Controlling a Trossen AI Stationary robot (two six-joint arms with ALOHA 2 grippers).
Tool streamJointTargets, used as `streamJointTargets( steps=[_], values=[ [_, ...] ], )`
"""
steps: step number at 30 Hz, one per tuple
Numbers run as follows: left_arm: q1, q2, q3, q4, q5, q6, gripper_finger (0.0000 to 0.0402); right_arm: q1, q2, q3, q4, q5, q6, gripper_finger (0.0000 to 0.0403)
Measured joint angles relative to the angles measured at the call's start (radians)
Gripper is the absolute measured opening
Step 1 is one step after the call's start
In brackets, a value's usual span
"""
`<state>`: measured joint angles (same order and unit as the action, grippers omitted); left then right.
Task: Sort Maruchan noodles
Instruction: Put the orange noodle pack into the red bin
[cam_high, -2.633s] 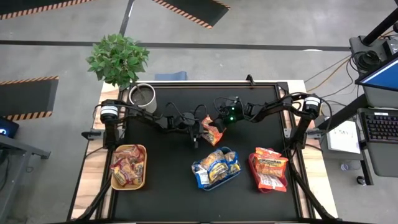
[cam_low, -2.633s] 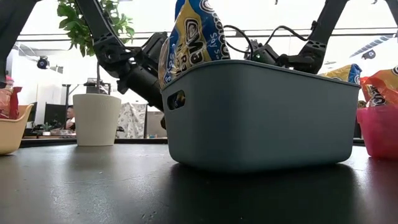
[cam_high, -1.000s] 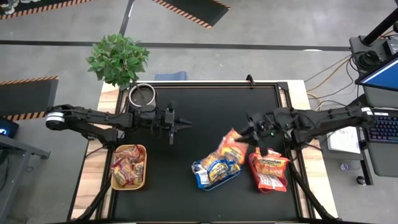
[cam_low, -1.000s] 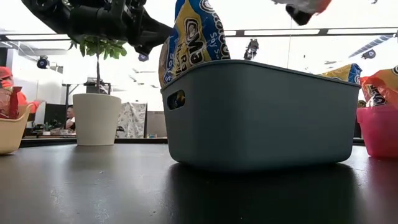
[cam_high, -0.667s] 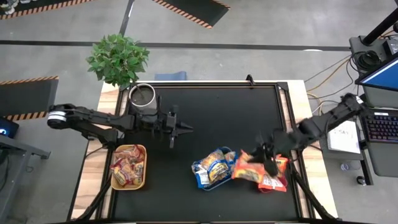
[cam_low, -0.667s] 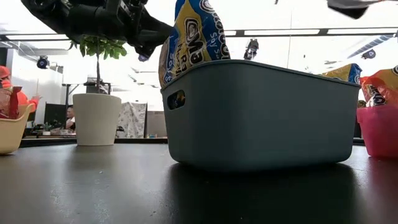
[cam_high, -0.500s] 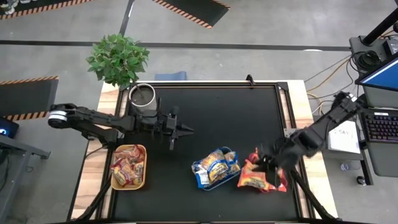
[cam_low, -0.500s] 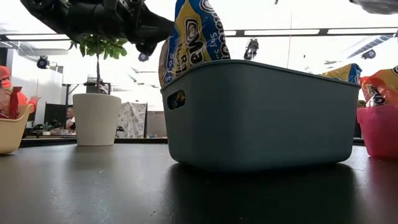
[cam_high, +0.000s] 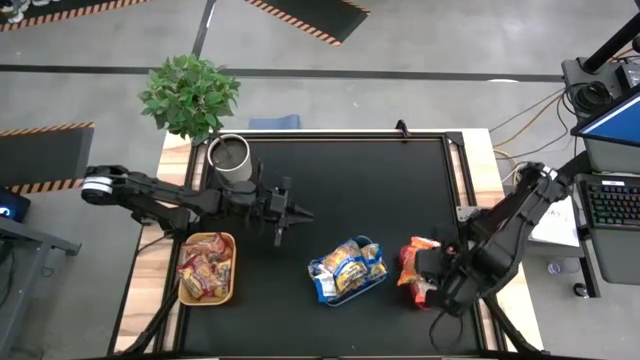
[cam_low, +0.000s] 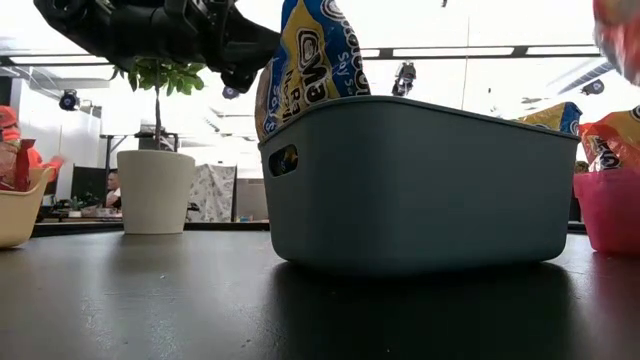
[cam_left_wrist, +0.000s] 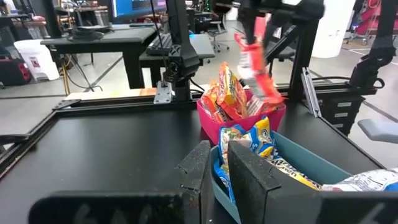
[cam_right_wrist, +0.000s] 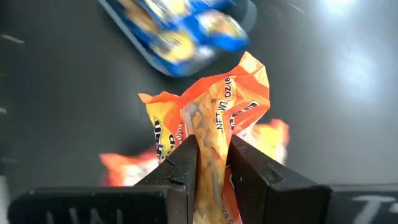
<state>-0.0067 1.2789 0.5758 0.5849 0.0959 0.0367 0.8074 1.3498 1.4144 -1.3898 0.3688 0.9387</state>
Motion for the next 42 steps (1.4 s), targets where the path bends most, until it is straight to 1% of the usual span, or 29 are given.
streamJointTargets(
  steps=[4, 7, 14, 19, 22, 26, 30, 35, 39, 42],
  values=[
    [-0.011, 0.006, 0.000, 0.000, 0.000, -0.002, 0.0040, 0.000, 0.045, 0.017, -0.111, -0.013, 0.045, 0.0068],
    [-0.013, 0.006, 0.000, 0.000, 0.000, -0.002, 0.0040, 0.000, 0.064, 0.004, -0.122, -0.038, 0.054, 0.0068],
    [-0.013, 0.006, 0.000, 0.000, 0.000, -0.002, 0.0040, 0.000, 0.081, -0.048, -0.126, -0.038, 0.050, 0.0068],
    [-0.013, 0.006, 0.000, 0.005, -0.001, -0.002, 0.0040, 0.000, 0.081, -0.089, -0.104, -0.048, 0.057, 0.0068],
    [-0.013, 0.006, 0.000, 0.008, -0.001, 0.002, 0.0040, 0.000, 0.081, -0.116, -0.050, -0.086, 0.056, 0.0068],
    [-0.013, 0.006, 0.000, 0.008, -0.002, 0.004, 0.0040, 0.000, 0.089, -0.139, 0.013, -0.084, 0.064, 0.0070],
    [-0.013, 0.006, 0.000, 0.007, -0.002, 0.005, 0.0040, 0.000, 0.122, -0.150, 0.028, -0.079, 0.067, 0.0087],
    [-0.013, 0.006, 0.000, 0.006, -0.002, 0.005, 0.0040, 0.000, 0.159, -0.152, 0.031, -0.080, 0.074, 0.0131],
    [-0.013, 0.006, 0.000, 0.005, -0.002, 0.003, 0.0040, 0.000, 0.152, -0.152, 0.026, -0.109, 0.074, 0.0167],
    [-0.013, 0.006, 0.000, 0.004, -0.003, 0.003, 0.0040, 0.001, 0.134, -0.148, 0.016, -0.136, 0.084, 0.0182]
  ],
)
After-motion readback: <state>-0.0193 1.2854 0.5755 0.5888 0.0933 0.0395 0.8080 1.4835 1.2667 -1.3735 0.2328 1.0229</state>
